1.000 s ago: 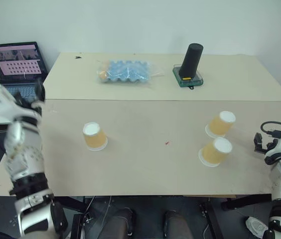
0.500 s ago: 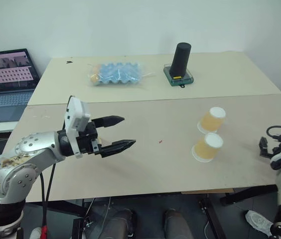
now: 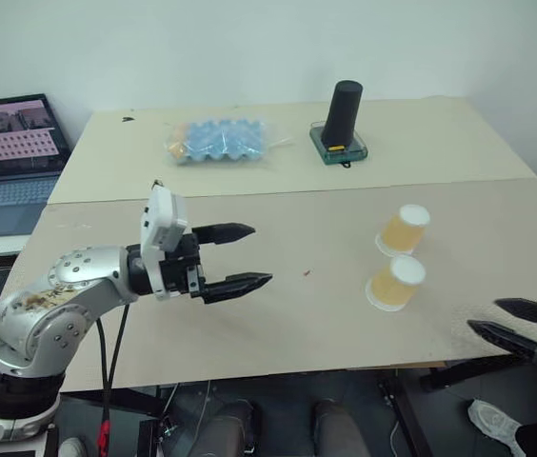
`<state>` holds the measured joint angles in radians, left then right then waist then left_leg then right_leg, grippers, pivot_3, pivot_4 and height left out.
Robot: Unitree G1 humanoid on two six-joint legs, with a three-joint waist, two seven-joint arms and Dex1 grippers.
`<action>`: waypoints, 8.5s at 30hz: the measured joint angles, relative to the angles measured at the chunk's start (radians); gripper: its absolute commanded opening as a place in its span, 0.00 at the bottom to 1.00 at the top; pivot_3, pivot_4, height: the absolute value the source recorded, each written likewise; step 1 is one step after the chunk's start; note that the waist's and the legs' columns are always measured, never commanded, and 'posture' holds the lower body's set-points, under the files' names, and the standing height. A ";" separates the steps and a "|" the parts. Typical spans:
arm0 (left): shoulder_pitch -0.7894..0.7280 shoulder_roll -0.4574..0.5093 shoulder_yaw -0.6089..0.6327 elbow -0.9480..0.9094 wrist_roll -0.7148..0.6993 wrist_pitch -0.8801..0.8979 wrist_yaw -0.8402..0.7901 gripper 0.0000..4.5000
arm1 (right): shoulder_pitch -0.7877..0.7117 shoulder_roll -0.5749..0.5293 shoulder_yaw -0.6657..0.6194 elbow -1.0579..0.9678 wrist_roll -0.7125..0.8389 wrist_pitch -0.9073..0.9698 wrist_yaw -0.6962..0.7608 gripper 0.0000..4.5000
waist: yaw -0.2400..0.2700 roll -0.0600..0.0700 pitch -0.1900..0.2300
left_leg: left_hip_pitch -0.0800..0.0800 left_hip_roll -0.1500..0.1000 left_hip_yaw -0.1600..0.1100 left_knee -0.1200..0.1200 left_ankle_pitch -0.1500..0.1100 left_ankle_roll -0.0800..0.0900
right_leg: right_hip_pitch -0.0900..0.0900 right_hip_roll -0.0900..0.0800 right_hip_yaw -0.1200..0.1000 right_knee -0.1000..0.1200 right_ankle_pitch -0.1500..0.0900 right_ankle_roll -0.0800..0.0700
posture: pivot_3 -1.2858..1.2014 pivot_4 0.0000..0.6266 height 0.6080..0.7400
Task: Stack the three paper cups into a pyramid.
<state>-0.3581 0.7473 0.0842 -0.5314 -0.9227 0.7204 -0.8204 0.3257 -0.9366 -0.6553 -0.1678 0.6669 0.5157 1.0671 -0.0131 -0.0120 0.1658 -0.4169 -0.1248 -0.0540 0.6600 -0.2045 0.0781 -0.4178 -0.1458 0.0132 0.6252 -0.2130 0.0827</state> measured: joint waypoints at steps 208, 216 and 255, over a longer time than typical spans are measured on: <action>0.074 0.109 0.175 -0.062 -0.130 0.094 0.224 1.00 | -0.786 0.199 0.632 -0.006 -0.043 0.086 0.100 0.58 | 0.000 -0.003 0.006 | 0.002 0.009 -0.001 -0.001 -0.003 -0.008 | -0.006 0.014 0.003 -0.001 0.005 -0.008 | 0.52 0.24 0.90; 0.063 0.111 0.175 -0.064 -0.141 0.096 0.235 1.00 | -0.872 0.254 0.729 0.218 -0.195 -0.078 0.157 0.58 | 0.004 -0.003 0.006 | 0.001 0.010 0.000 -0.001 -0.003 -0.009 | -0.007 0.015 0.003 -0.001 0.005 -0.008 | 0.52 0.24 0.90; 0.063 0.132 0.189 -0.070 -0.179 0.113 0.258 1.00 | -1.043 0.367 0.749 0.666 -0.396 -0.404 0.226 0.99 | 0.000 -0.003 0.006 | 0.003 0.010 0.000 -0.001 -0.003 -0.011 | -0.007 0.016 0.003 0.001 0.006 -0.009 | 0.52 0.24 0.90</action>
<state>-0.2948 0.8791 0.2729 -0.6014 -1.1015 0.8332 -0.5629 -0.7177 -0.5699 0.0934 0.4981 0.2712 0.1118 1.2929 -0.0131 -0.0149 0.1717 -0.4143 -0.1148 -0.0544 0.6593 -0.2077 0.0672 -0.4250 -0.1296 0.0167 0.6257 -0.2073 0.0738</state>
